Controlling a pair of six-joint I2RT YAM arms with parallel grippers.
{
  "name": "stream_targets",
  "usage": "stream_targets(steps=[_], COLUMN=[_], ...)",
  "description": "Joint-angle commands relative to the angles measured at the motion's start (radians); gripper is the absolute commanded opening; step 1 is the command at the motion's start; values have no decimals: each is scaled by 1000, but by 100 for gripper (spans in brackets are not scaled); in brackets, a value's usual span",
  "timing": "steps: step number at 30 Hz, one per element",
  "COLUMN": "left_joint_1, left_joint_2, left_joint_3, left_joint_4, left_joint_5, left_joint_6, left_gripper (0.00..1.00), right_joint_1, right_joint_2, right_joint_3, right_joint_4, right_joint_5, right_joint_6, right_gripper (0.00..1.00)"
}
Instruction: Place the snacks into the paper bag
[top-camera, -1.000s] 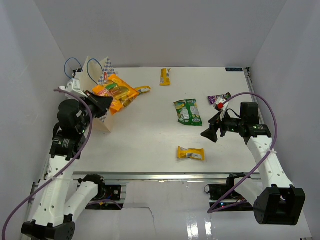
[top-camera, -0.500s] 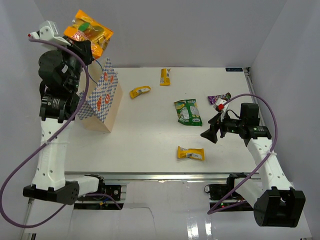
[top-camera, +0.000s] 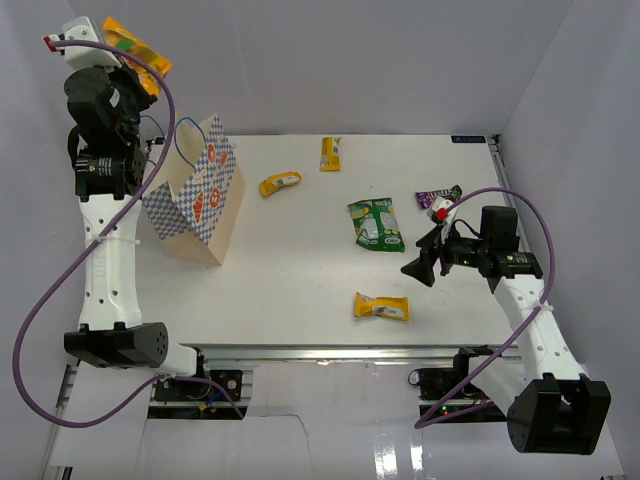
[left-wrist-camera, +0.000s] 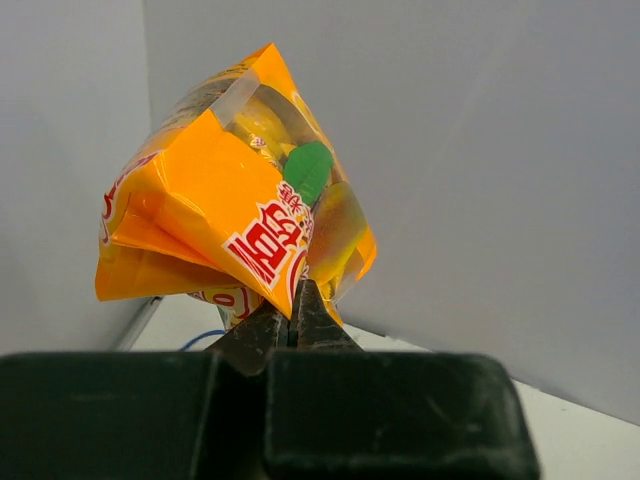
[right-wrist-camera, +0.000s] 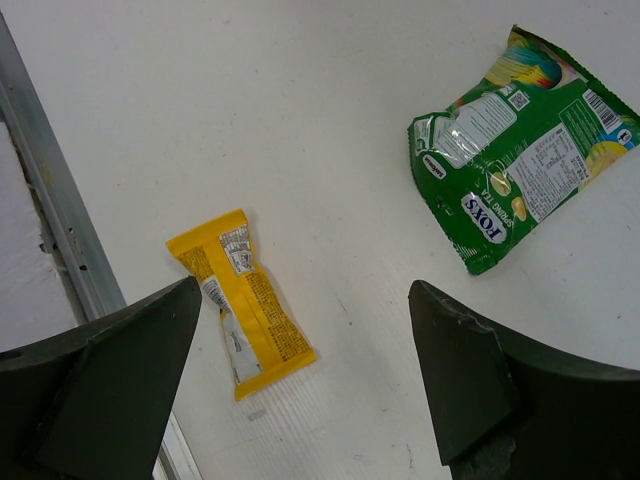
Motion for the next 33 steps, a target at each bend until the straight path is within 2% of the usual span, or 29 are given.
stream_targets(steps=[1, 9, 23, 33], left_joint_1=[85, 129, 130, 129], left_joint_2=[-43, -113, -254, -262], left_joint_3=[-8, -158, -388, -508], left_joint_4=[82, 88, 59, 88], left_joint_5=[93, 290, 315, 385], left_joint_6=[14, 35, 116, 169], left_gripper=[0, 0, 0, 0], right_joint_1=[-1, -1, -1, -1], right_joint_2=[-19, -11, 29, 36], right_joint_3=[-13, -25, -31, -34], right_joint_4=[19, 26, 64, 67], right_joint_5=[-20, -20, -34, -36], right_joint_6=[-13, -33, -25, -28], right_gripper=[90, 90, 90, 90])
